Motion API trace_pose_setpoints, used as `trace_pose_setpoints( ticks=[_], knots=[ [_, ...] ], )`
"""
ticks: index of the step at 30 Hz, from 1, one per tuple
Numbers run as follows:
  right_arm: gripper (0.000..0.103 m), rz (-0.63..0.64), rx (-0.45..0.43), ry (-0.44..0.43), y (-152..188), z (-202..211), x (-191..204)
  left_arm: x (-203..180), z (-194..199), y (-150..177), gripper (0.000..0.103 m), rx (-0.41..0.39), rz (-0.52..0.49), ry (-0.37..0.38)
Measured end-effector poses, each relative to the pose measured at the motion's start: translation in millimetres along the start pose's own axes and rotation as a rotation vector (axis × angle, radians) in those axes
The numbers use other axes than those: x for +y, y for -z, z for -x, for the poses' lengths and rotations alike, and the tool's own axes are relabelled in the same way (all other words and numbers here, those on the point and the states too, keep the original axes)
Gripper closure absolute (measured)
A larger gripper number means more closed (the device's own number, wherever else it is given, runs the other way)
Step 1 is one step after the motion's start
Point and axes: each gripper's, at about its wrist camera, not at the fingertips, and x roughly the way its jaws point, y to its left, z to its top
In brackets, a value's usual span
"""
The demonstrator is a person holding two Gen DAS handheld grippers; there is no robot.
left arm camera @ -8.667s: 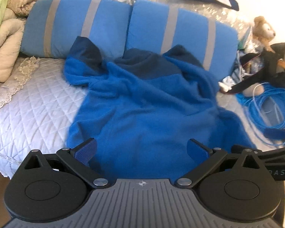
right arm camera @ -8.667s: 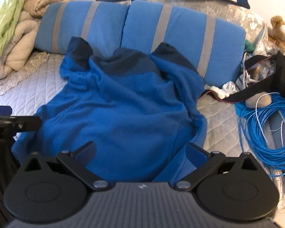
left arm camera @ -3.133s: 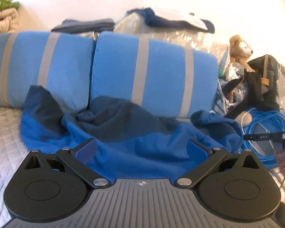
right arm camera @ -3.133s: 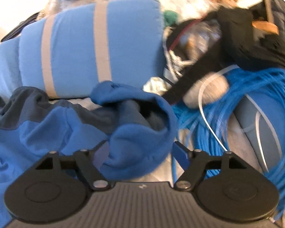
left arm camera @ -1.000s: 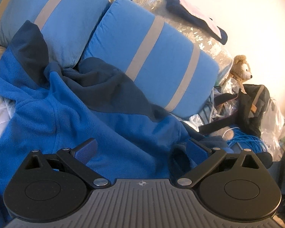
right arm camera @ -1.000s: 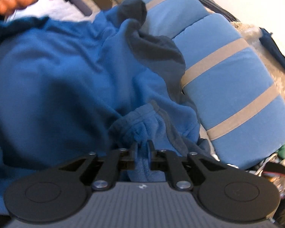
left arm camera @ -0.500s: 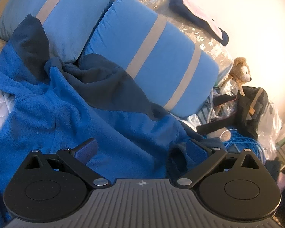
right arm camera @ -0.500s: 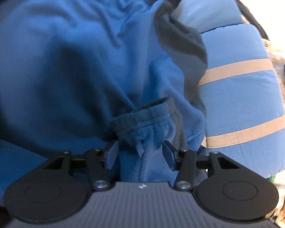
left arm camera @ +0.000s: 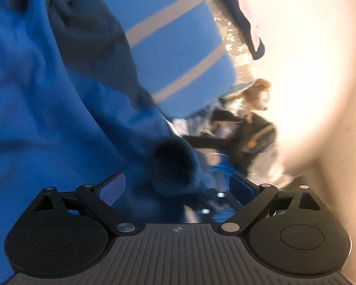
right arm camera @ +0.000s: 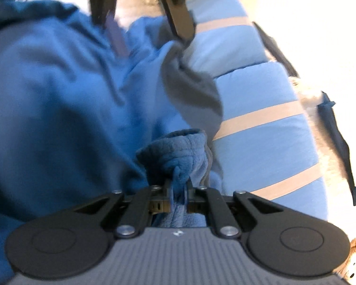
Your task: Fold clothes
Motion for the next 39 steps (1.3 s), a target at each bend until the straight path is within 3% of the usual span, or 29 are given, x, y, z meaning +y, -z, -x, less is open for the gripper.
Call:
trace_pose_setpoints(
  ticks=[5, 11, 20, 21, 23, 25, 26, 31, 32, 34, 35, 37, 39],
  knots=[
    [0.094, -0.074, -0.006, 0.016, -6.8, 6.4, -3.4, 8.0, -33.3, -1.5, 0.009, 0.053, 0.136, 0.088],
    [0.094, -0.184, -0.001, 0.018, -11.3, 3.1, -8.7, 21.3, -60.3, 8.8, 0.009, 0.094, 0.237, 0.127],
    [0.094, -0.101, -0.061, -0.03, -20.7, 18.4, 13.7, 40.1, -61.7, 3.4, 0.012, 0.054, 0.352, 0.112],
    [0.094, -0.084, -0.066, -0.038, -21.5, 20.5, 16.9, 40.4, -61.0, 3.0, 0.014, 0.042, 0.354, 0.109],
    [0.094, -0.038, -0.078, -0.044, -23.4, 24.7, 23.2, 40.5, -58.7, 3.2, 0.033, 0.028, 0.345, 0.098],
    [0.094, -0.014, -0.081, -0.044, -24.4, 27.3, 27.4, 40.5, -56.8, 4.1, 0.08, 0.023, 0.332, 0.076],
    [0.094, -0.014, -0.081, -0.042, -24.9, 27.9, 28.0, 41.0, -55.5, 4.3, 0.086, 0.02, 0.329, 0.06],
    [0.093, -0.03, -0.063, -0.037, -24.6, 29.1, 30.3, 36.9, -51.0, 4.6, 0.089, -0.011, 0.302, 0.05],
    [0.076, -0.031, -0.059, -0.028, -25.0, 29.7, 31.5, 36.4, -49.9, 4.2, 0.089, -0.018, 0.302, 0.055],
    [0.066, -0.028, -0.06, 0.008, -27.6, 32.3, 34.1, 36.4, -48.4, 3.9, 0.089, -0.027, 0.305, 0.061],
    [0.056, -0.025, -0.065, 0.02, -29.0, 33.9, 35.5, 36.5, -48.3, 4.0, 0.089, -0.028, 0.306, 0.062],
    [0.046, 0.0, -0.082, 0.034, -32.4, 36.5, 39.6, 36.3, -48.4, 4.2, 0.089, -0.027, 0.308, 0.063],
    [0.046, 0.046, -0.092, 0.059, -36.7, 37.3, 47.0, 35.3, -48.6, 4.8, 0.089, -0.025, 0.306, 0.062]
  ],
)
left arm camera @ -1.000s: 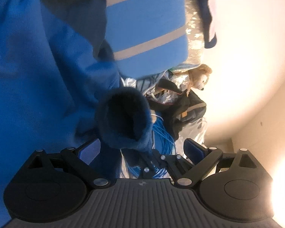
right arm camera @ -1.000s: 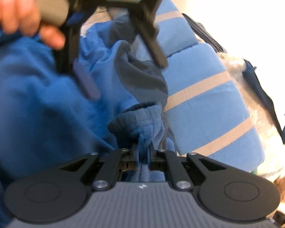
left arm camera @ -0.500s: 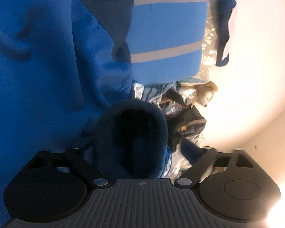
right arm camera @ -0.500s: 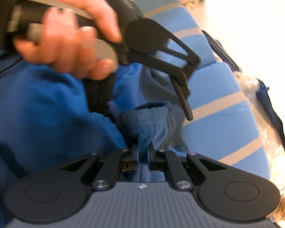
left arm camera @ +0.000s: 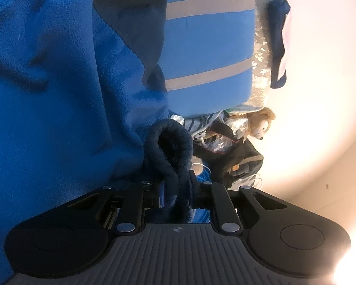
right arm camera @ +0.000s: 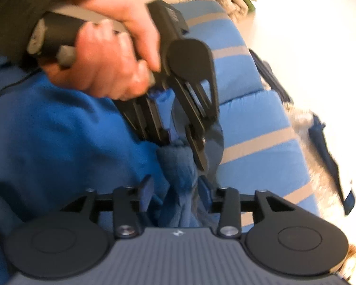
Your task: Fold clothes
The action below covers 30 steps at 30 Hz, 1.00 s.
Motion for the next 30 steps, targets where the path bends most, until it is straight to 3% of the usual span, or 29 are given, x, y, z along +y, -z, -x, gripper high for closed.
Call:
trace_pose_setpoints(
  ticks=[6, 7, 8, 9, 10, 12, 15, 22, 27, 30],
  knots=[
    [0.048, 0.061, 0.019, 0.051, -12.7, -9.4, 10.7, -7.0, -0.5, 1.4, 0.089, -0.005, -0.05, -0.047],
    [0.059, 0.061, 0.023, 0.051, -13.8, -11.9, 10.0, -9.0, -0.2, 1.5, 0.086, -0.011, -0.066, -0.068],
    [0.074, 0.053, 0.02, 0.045, -14.5, -14.1, 8.3, -12.2, 0.4, 0.8, 0.081, -0.02, -0.087, -0.097],
    [0.087, 0.038, 0.017, 0.046, -14.3, -15.8, 5.5, -14.9, 0.8, 0.0, 0.064, -0.025, -0.101, -0.112],
    [0.089, 0.024, 0.014, 0.047, -13.9, -17.5, 2.4, -17.7, 2.0, -0.7, 0.043, -0.033, -0.111, -0.117],
    [0.089, -0.016, 0.006, 0.074, -10.2, -17.9, -10.5, -22.6, 9.5, -1.5, 0.029, -0.083, -0.128, -0.103],
    [0.089, -0.161, 0.006, 0.147, 0.5, -10.4, -45.3, -27.7, 20.9, -3.3, 0.028, -0.137, -0.149, -0.044],
    [0.089, -0.594, 0.041, 0.391, 64.6, 29.2, -165.2, -32.9, 21.9, -0.8, 0.028, -0.154, -0.182, -0.083],
    [0.089, -0.971, 0.087, 0.555, 161.0, 75.4, -234.6, -41.9, 22.6, 6.6, 0.028, -0.178, -0.306, -0.161],
    [0.089, -1.145, 0.126, 0.658, 226.6, 100.8, -248.3, -44.9, 21.2, 9.5, 0.028, -0.175, -0.336, -0.179]
  ],
)
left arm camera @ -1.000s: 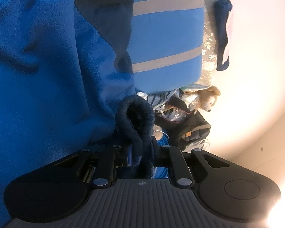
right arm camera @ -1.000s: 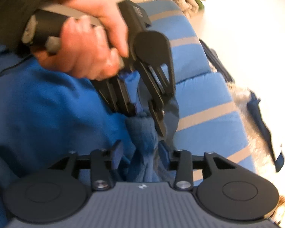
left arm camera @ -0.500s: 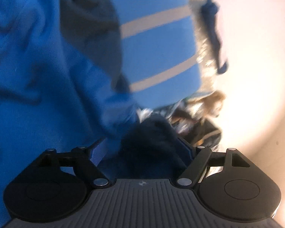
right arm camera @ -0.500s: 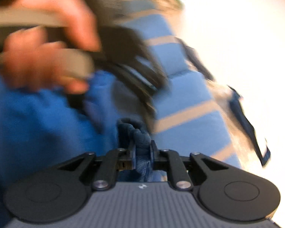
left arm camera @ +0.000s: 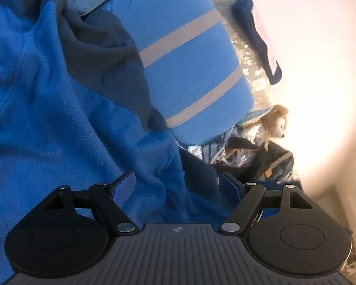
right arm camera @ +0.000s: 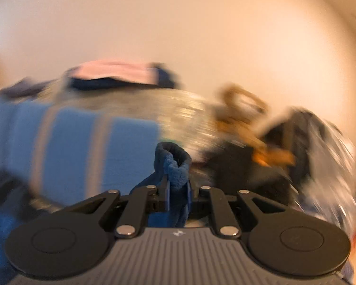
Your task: Fold clothes
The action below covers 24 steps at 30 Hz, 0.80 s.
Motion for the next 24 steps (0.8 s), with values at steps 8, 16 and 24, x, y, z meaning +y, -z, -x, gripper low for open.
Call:
trace_pose_setpoints(
  ticks=[8, 16, 24],
  knots=[
    [0.09, -0.241, 0.199, 0.254, 99.7, -41.5, -117.9, -0.1, -4.5, 4.8, 0.028, 0.025, -0.035, -0.032],
    [0.087, -0.277, 0.278, 0.306, 145.8, -57.6, -123.5, -2.1, -12.7, 7.9, 0.028, 0.074, -0.122, -0.134],
    [0.001, -0.202, 0.301, 0.275, 135.7, -35.1, -98.9, -3.0, -16.2, 14.6, 0.028, 0.127, -0.255, -0.242]
  ],
)
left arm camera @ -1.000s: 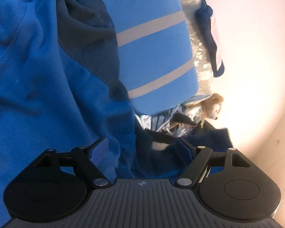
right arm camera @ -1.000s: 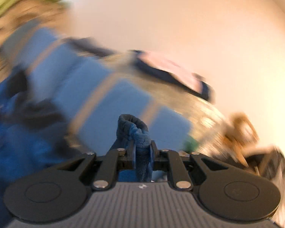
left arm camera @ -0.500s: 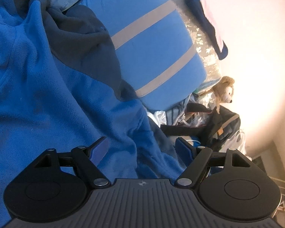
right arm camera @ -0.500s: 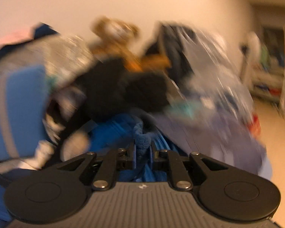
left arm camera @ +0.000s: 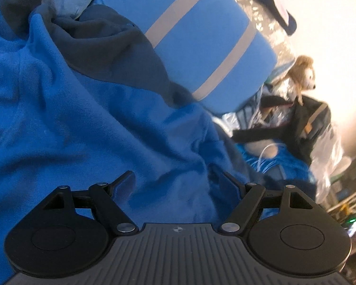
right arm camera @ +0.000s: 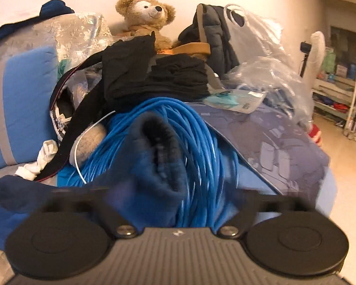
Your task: Fold clothes
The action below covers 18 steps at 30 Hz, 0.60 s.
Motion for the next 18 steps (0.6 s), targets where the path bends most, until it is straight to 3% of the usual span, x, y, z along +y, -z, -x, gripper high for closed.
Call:
trace_pose_setpoints(
  ticks=[4, 10, 18],
  knots=[
    [0.0, -0.015, 0.015, -0.075, 1.1, 30.4, 7.4, 2.0, 12.9, 5.4, 0.028, 0.03, -0.055, -0.099],
    [0.0, 0.013, 0.032, -0.243, -7.4, 91.5, 23.4, -16.9, 76.8, 10.6, 0.028, 0.007, -0.09, -0.109],
    [0.0, 0.239, -0.017, -0.532, -35.1, 196.1, 66.7, -67.3, 189.2, -7.7, 0.028, -0.059, -0.265, -0.191]
  ],
)
